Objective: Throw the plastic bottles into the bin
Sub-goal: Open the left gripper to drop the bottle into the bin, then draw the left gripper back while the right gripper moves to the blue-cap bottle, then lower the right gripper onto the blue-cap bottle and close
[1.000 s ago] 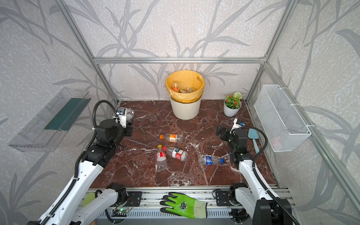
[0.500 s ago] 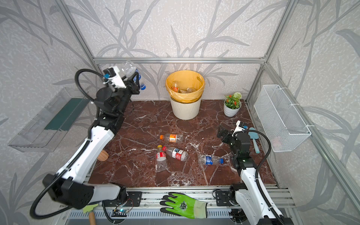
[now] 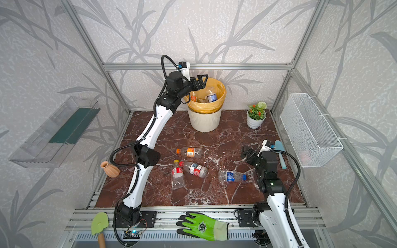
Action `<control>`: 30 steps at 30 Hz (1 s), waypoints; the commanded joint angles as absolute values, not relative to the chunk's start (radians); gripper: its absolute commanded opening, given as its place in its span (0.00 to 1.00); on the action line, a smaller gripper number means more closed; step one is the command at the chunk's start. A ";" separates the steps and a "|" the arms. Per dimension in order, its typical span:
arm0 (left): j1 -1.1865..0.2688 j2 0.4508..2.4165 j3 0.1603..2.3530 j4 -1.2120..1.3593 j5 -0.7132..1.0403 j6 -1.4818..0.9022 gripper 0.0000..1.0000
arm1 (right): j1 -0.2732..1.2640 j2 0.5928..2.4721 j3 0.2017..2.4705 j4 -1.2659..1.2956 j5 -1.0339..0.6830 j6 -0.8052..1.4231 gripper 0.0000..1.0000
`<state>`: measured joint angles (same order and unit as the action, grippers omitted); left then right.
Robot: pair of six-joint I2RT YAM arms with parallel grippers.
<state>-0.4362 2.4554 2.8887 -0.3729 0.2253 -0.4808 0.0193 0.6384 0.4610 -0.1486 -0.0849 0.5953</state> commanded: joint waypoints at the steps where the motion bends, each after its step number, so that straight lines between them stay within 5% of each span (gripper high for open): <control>1: -0.433 2.375 2.948 -0.545 0.209 -0.478 0.99 | 0.016 0.618 0.513 -0.272 -0.053 0.627 0.98; 16: -0.470 1.699 1.775 -0.046 -0.004 -0.317 0.99 | 0.017 0.504 0.545 -0.703 -0.133 0.950 0.92; 23: -0.470 1.480 1.470 -0.045 -0.142 -0.258 0.99 | 0.063 0.460 0.441 -0.737 -0.251 1.132 0.92; 30: -0.466 1.347 1.304 -0.086 -0.236 -0.249 0.99 | 0.312 0.507 0.333 -0.576 -0.132 1.321 0.94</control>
